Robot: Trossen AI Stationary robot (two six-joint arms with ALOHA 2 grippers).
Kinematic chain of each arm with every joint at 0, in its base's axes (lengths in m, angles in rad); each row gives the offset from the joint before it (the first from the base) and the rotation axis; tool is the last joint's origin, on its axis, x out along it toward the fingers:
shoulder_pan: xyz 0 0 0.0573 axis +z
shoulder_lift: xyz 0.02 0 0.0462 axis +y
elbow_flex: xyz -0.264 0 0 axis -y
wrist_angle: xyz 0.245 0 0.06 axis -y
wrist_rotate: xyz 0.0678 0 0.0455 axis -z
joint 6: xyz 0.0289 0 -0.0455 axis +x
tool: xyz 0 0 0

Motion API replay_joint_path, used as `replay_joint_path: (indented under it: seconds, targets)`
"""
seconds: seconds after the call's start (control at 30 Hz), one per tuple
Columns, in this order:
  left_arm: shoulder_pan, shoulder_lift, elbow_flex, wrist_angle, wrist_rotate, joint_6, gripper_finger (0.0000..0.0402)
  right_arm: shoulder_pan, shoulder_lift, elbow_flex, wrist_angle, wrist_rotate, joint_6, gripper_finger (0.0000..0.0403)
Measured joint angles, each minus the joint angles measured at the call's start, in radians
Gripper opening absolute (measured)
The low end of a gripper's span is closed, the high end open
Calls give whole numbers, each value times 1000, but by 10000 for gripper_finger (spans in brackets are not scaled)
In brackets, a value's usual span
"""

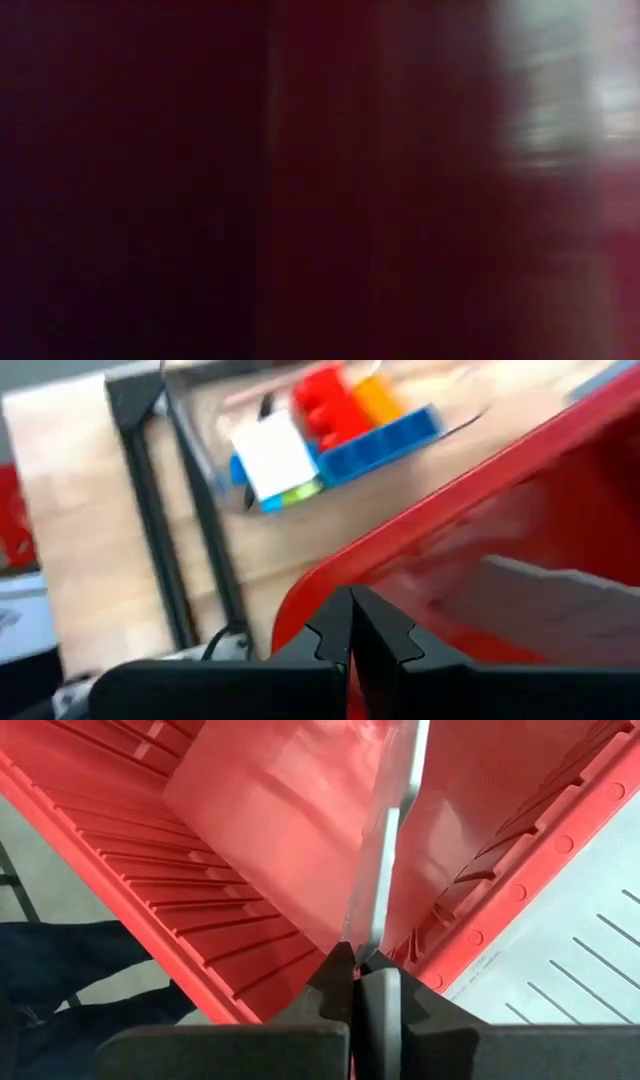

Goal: Sort blocks
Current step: Assemble the bin divider into the red bin

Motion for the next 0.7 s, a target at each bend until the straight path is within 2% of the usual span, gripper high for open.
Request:
replay_joint_path:
  seconds: [0.07,0.13,0.2,0.4,0.57,0.7]
  targets:
    - [0,-1,-67,-1,-6,-22,0,-2,0,0,0,1,0,0]
    - [0,-5,-105,-3,-60,-74,0,-3,0,0,0,1,7,0]
    - [0,-7,-114,-2,-108,-109,0,-6,0,0,0,1,8,0]
    - [-13,-8,-114,-1,-111,-136,0,-7,0,0,0,5,8,0]
    - [-11,17,-114,0,-182,-137,0,-7,0,0,0,9,24,0]
    - [-5,61,-116,0,-119,-125,0,-7,0,0,0,14,24,0]
